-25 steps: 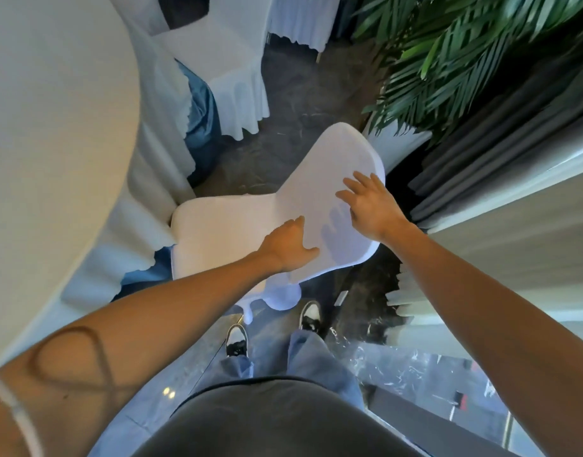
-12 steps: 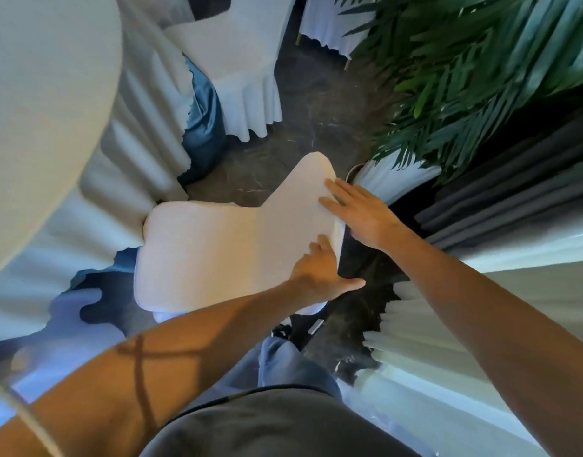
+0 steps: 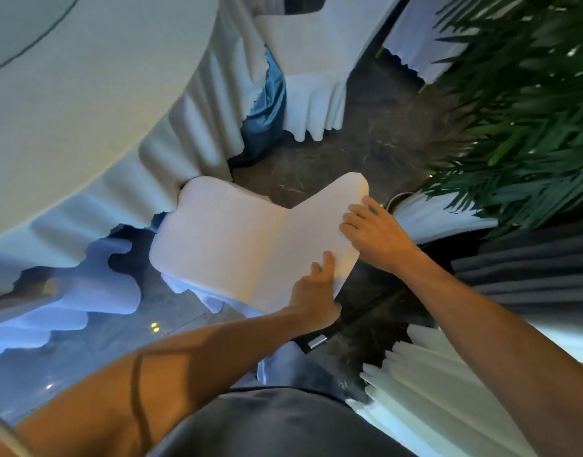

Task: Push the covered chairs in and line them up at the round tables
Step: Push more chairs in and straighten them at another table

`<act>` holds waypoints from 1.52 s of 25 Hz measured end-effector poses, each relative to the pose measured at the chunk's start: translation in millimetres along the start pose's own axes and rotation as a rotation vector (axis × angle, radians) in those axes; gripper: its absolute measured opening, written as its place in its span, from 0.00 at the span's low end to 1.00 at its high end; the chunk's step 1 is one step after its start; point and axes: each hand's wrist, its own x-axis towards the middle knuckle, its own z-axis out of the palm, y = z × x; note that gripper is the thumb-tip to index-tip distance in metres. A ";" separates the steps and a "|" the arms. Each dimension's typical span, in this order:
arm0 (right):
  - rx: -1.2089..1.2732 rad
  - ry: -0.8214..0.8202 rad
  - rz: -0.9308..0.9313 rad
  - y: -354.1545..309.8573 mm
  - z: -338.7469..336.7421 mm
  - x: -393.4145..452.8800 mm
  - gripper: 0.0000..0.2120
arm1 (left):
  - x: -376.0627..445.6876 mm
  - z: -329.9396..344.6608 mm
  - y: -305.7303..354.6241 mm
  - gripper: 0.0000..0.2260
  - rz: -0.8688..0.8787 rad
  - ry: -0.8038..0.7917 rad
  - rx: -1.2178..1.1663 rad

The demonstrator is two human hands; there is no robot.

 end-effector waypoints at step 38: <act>0.448 0.036 -0.266 -348.0 -181.7 271.0 0.08 | -203.8 -259.1 -347.0 0.27 -0.522 0.216 0.276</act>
